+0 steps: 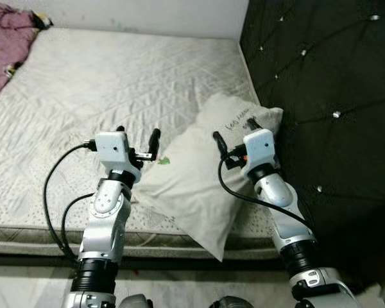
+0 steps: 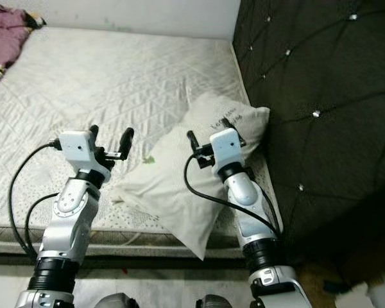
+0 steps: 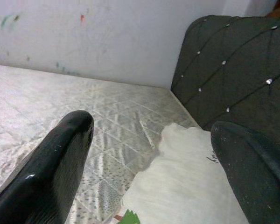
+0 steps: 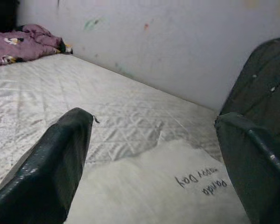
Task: Clean up the room
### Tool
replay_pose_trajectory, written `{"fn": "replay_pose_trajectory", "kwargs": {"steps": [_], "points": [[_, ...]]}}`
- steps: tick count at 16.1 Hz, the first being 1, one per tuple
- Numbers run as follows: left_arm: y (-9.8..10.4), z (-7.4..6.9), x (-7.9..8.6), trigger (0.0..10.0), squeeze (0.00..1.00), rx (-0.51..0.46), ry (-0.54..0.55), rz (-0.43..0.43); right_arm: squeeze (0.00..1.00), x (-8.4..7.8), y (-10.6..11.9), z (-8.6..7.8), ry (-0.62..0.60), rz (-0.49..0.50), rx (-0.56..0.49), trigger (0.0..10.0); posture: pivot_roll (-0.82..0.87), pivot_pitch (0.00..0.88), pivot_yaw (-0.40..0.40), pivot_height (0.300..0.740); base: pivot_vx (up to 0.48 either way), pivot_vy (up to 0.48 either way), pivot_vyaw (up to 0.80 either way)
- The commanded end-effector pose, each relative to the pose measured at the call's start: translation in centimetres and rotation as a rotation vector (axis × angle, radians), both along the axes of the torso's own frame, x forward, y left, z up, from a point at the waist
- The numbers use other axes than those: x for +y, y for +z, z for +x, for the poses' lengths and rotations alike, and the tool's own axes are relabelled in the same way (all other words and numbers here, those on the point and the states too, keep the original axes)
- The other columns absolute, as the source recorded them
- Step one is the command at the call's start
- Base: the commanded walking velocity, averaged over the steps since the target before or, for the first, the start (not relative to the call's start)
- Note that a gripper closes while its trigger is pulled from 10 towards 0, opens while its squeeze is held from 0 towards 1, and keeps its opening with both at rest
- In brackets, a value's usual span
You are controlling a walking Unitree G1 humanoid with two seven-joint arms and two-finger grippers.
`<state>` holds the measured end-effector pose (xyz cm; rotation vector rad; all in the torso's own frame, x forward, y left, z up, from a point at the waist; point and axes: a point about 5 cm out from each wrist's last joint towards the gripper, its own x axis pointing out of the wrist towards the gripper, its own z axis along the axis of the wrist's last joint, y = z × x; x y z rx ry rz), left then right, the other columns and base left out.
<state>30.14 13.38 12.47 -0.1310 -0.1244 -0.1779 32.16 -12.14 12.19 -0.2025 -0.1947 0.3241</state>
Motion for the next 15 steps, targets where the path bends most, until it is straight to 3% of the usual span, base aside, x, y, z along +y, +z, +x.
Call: {"fn": "replay_pose_trajectory", "kwargs": {"steps": [1,5,15], "points": [[-0.11,0.01,-0.27,10.0,0.00,0.009,-0.008,0.000,0.00,-0.27,-0.12,0.02,-0.002,-0.009,0.004,10.0,0.00,0.000,-0.026,0.740,0.000,0.000,0.00],[-0.24,-0.06,-0.30,10.0,0.00,0.012,-0.010,0.003,0.00,-0.14,-0.19,-0.13,0.003,-0.018,-0.002,10.0,0.00,0.000,-0.025,0.740,0.000,0.000,0.53],[-0.21,-0.14,-0.47,10.0,0.00,0.002,-0.026,0.005,0.00,-0.19,-0.41,-0.10,0.004,-0.008,0.015,10.0,0.00,0.000,-0.025,0.740,0.000,0.000,0.00]]}}
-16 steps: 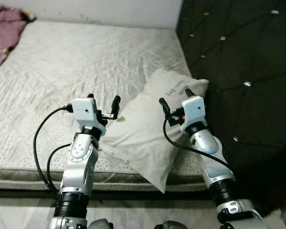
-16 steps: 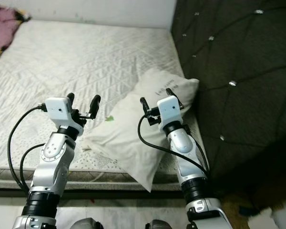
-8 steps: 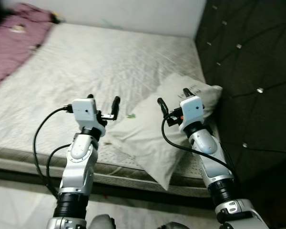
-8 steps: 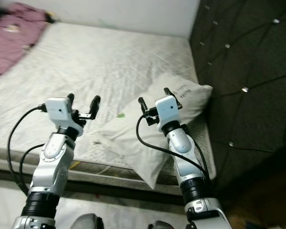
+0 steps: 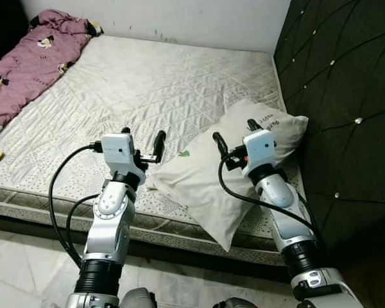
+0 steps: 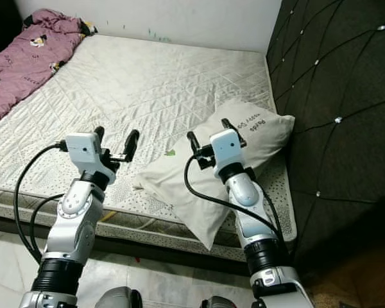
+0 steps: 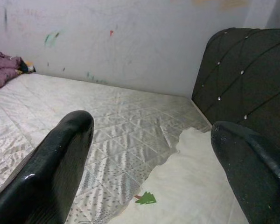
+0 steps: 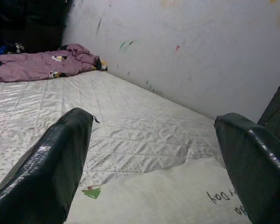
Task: Clean up the room
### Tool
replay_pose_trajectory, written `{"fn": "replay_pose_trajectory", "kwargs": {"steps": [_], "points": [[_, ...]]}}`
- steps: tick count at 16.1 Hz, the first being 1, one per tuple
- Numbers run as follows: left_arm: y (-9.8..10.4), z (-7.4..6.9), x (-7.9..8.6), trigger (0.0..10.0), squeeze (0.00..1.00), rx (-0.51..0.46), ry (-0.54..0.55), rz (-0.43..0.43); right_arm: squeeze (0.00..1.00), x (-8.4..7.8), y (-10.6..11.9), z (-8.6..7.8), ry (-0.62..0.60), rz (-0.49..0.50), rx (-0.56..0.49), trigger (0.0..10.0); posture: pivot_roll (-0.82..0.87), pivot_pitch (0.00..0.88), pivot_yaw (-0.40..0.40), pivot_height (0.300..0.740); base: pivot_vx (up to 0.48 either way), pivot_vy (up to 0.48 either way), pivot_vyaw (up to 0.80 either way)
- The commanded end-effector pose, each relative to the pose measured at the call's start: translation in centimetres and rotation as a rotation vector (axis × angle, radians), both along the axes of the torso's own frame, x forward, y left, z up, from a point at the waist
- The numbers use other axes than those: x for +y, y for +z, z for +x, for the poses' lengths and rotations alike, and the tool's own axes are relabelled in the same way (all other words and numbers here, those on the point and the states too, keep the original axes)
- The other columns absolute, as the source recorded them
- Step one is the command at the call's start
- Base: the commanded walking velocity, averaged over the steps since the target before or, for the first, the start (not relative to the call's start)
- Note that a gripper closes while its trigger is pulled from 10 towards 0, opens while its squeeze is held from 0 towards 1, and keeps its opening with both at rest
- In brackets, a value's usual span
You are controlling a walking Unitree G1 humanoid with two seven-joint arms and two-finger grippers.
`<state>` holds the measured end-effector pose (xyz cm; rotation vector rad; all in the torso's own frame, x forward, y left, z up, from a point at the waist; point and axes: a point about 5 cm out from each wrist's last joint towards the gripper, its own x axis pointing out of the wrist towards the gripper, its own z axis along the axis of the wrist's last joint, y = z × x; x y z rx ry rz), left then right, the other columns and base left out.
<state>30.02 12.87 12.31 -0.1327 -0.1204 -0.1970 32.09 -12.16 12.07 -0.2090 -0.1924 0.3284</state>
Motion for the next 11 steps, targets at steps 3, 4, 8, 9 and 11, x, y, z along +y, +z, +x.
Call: {"fn": "replay_pose_trajectory", "kwargs": {"steps": [3,4,8,9,11], "points": [[0.10,-0.02,0.02,10.0,0.00,-0.010,-0.010,0.000,0.00,-0.21,-0.19,0.06,-0.001,0.001,0.013,10.0,0.00,0.000,-0.025,0.740,0.177,0.000,0.00],[0.13,-0.02,0.02,10.0,0.00,-0.011,-0.011,0.000,0.00,-0.22,-0.18,0.07,-0.001,0.001,0.013,10.0,0.00,0.000,-0.025,0.740,0.292,0.000,0.00],[0.15,0.08,0.09,10.0,0.00,-0.009,-0.005,-0.002,0.00,-0.23,-0.14,0.17,-0.004,0.002,0.014,10.0,0.00,0.000,-0.024,0.740,0.285,0.000,0.00],[0.15,0.09,0.10,10.0,0.00,-0.009,-0.006,-0.002,0.00,-0.22,-0.14,0.19,-0.004,0.002,0.014,10.0,0.00,0.000,-0.023,0.740,0.281,0.000,0.00],[0.14,0.11,0.10,10.0,0.00,-0.007,-0.008,-0.001,0.00,-0.23,-0.14,0.20,-0.007,0.004,0.015,10.0,0.00,0.000,-0.023,0.740,0.277,0.000,0.00]]}}
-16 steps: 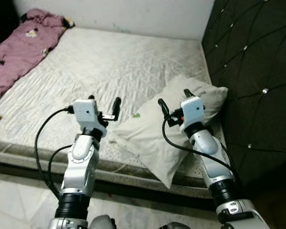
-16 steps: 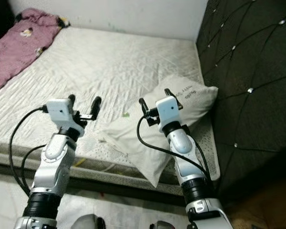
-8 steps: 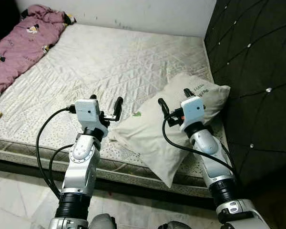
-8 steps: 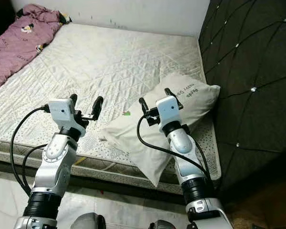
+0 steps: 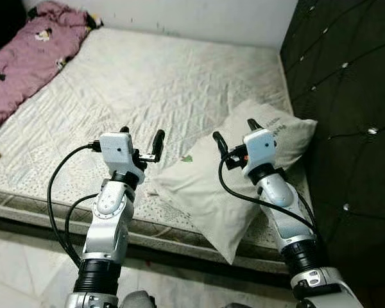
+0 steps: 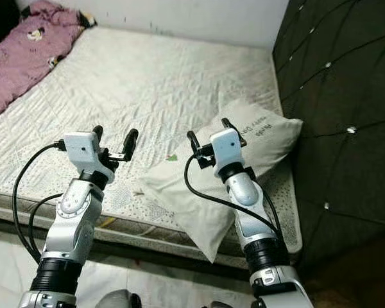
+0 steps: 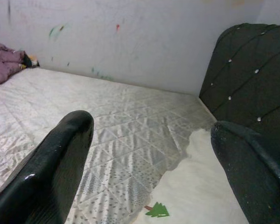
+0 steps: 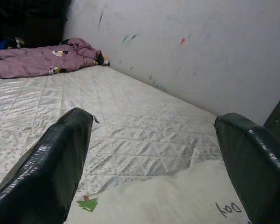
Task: Clean up the room
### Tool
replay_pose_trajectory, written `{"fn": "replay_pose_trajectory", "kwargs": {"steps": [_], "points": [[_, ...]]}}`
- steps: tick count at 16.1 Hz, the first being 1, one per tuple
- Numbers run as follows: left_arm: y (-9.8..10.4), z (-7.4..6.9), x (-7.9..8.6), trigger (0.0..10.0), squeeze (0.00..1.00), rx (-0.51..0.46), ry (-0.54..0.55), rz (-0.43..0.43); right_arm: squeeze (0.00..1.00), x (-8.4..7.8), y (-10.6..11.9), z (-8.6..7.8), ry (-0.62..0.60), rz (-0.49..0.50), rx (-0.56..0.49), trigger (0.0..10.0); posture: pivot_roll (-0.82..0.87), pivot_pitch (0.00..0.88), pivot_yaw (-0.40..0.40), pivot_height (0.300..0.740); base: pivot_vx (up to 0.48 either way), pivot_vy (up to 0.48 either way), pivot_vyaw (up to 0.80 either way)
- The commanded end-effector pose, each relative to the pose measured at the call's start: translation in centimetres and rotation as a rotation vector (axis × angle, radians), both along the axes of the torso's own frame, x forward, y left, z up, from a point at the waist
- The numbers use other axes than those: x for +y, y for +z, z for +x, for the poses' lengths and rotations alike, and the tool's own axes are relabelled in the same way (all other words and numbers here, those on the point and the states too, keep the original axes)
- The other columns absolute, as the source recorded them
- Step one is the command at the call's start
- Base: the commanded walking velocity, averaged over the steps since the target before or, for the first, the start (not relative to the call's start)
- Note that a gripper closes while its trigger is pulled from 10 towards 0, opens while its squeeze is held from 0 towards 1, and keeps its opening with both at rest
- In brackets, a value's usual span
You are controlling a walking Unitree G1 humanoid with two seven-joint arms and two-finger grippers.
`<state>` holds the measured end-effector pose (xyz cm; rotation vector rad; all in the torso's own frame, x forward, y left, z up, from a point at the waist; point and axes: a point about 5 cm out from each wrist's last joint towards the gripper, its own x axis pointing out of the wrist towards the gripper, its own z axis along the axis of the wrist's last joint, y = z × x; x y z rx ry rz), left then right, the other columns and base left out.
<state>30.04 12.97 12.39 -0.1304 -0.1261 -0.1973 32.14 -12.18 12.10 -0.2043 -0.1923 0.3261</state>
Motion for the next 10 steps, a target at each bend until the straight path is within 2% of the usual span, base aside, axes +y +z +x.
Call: {"fn": "replay_pose_trajectory", "kwargs": {"steps": [1,6,10], "points": [[0.06,0.10,0.00,10.0,0.00,0.000,-0.009,-0.002,0.00,-0.21,-0.17,0.15,-0.005,-0.001,0.015,10.0,0.00,0.000,-0.023,0.740,0.274,0.000,0.00],[-0.02,0.13,0.00,10.0,0.00,0.005,-0.010,0.001,0.00,-0.21,-0.19,0.16,-0.006,0.002,0.016,10.0,0.00,0.000,-0.022,0.740,0.000,0.000,0.00],[-0.07,0.15,0.00,10.0,0.00,0.008,-0.011,0.001,0.00,-0.33,-0.29,0.26,-0.015,0.006,0.028,10.0,0.00,0.000,-0.022,0.740,0.000,0.000,-0.80]]}}
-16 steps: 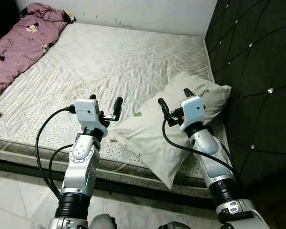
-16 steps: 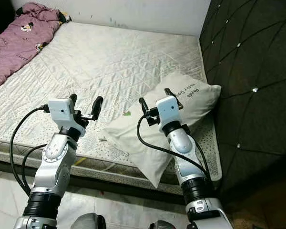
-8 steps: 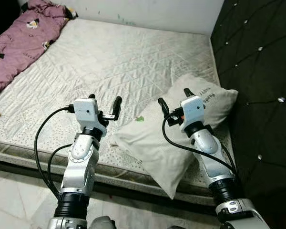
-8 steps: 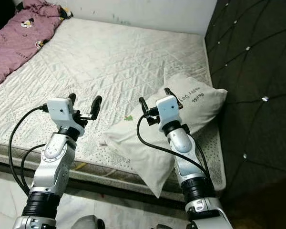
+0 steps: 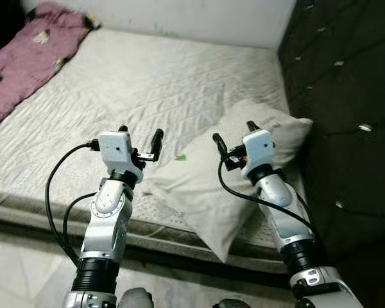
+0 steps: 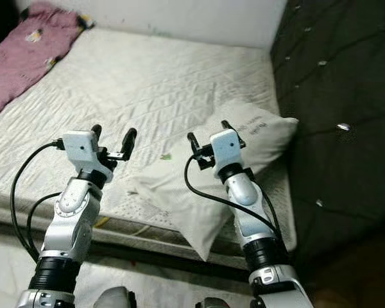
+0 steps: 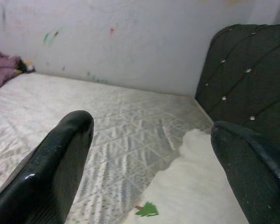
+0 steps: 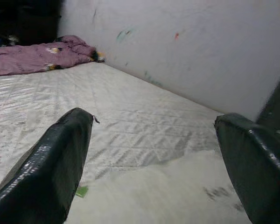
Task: Clean up the room
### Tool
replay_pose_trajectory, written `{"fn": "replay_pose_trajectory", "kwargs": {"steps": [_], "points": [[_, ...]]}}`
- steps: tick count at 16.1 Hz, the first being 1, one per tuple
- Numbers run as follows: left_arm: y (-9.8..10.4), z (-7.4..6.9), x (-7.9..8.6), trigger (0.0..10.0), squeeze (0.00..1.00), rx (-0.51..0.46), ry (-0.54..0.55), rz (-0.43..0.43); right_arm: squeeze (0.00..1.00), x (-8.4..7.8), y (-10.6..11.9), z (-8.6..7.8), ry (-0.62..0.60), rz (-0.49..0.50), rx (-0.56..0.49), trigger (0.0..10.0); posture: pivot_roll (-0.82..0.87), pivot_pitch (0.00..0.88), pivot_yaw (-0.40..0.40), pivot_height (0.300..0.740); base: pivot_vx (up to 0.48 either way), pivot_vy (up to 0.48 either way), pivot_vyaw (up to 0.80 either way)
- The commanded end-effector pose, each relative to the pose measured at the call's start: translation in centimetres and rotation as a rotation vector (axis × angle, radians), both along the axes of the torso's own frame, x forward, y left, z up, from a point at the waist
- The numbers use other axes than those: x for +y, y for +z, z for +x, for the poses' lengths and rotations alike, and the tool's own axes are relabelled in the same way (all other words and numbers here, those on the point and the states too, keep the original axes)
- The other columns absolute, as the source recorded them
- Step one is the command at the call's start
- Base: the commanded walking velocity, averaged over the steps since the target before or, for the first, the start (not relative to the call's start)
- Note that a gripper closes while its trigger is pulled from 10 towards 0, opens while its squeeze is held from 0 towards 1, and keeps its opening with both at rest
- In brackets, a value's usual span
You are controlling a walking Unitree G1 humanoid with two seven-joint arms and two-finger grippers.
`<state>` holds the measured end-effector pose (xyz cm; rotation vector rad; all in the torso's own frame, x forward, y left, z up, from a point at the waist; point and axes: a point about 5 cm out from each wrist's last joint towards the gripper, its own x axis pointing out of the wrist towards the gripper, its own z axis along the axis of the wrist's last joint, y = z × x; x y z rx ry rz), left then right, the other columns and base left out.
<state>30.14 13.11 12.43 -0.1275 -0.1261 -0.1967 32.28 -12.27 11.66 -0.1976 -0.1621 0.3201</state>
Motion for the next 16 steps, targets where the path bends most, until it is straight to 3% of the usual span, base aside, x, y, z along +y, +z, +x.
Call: {"fn": "replay_pose_trajectory", "kwargs": {"steps": [1,9,12,16], "points": [[-0.1,0.1,-0.1,10.0,0.00,0.009,-0.011,-0.002,0.00,-0.2,0.2,0.1,-0.007,0.004,-0.002,10.0,0.00,0.000,-0.022,0.740,0.000,0.000,0.00],[-0.3,0.1,0.1,10.0,0.00,0.023,0.017,0.007,0.00,0.0,0.1,0.0,0.016,0.004,-0.005,10.0,0.00,0.000,-0.020,0.740,0.000,0.000,0.00],[-0.2,0.1,2.6,10.0,0.00,0.022,0.196,0.071,0.00,-0.1,0.8,-0.2,0.015,0.012,-0.024,10.0,0.00,0.000,-0.019,0.740,0.000,0.000,0.00],[-1.1,-1.8,5.8,10.0,0.00,0.050,0.305,0.144,0.00,-0.3,0.9,-2.1,0.010,0.064,0.004,10.0,0.00,0.014,-0.021,0.740,0.000,0.000,0.00]]}}
